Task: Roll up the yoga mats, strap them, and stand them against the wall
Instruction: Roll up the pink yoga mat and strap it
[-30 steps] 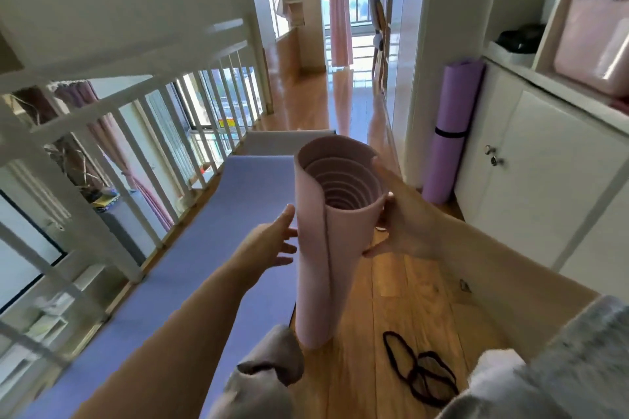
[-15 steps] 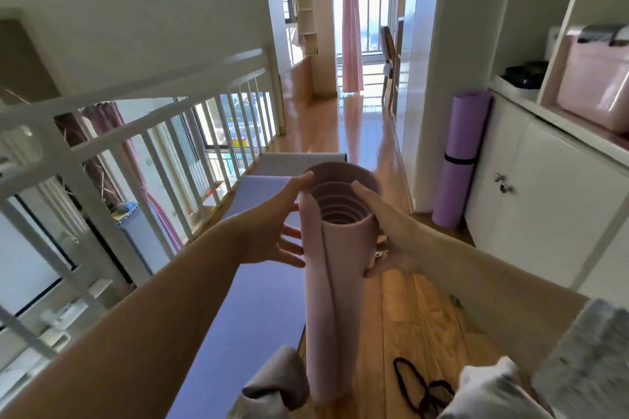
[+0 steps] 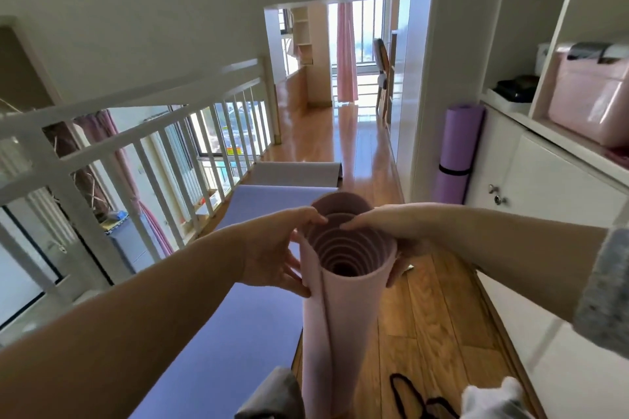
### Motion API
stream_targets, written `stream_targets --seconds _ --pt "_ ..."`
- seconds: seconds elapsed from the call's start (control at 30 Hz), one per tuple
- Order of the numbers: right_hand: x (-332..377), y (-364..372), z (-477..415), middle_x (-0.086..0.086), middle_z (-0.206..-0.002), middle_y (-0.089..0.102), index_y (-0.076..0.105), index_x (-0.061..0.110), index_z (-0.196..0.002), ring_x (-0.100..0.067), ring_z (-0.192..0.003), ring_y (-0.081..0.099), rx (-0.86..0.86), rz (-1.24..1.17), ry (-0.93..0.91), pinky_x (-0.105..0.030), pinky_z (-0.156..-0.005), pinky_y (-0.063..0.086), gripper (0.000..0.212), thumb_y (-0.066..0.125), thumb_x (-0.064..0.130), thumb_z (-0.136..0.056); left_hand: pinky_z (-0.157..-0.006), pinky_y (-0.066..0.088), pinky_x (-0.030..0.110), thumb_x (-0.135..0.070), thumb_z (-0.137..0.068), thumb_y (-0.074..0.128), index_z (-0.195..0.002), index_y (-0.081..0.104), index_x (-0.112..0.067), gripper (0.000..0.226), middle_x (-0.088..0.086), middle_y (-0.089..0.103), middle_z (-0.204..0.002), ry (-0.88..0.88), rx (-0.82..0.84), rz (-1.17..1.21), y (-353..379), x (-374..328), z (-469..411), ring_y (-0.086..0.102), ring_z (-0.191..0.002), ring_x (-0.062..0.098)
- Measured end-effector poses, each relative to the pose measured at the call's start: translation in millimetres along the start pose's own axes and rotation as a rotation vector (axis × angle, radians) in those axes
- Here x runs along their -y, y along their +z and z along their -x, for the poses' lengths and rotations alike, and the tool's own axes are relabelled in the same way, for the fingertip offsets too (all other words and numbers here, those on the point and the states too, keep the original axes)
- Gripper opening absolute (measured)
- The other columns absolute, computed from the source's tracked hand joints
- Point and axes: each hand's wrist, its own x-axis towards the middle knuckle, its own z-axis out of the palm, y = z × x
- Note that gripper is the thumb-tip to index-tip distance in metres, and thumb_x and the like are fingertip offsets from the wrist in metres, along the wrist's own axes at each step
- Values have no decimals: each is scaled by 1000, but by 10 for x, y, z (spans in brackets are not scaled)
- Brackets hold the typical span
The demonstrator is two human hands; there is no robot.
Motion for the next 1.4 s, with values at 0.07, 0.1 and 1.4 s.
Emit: stream_targets --seconds 0.07,0.1,1.4 --pt "51 72 1 -13 -107 65 60 18 -104 -36 -98 66 38 20 0 -51 -77 58 29 62 43 -89 -84 56 51 -38 -83 65 -121 58 -13 47 24 57 -124 -33 -35 -29 -17 -6 -6 59 -109 43" --pt "78 98 -3 -13 -107 65 60 18 -103 -36 -98 66 44 33 -2 -52 -77 58 27 62 41 -89 -83 56 52 -36 -85 64 -121 57 -13 43 23 57 -123 -43 -44 -41 -24 -6 -9 59 -108 43" --pt "-25 411 -1058 -16 -105 70 60 13 -115 -38 -102 63 34 -333 73 -66 -97 40 58 73 47 -71 -88 55 50 -63 -70 70 -121 61 -25 65 11 63 -121 26 -83 246 -284 674 -864 60 -111 33"
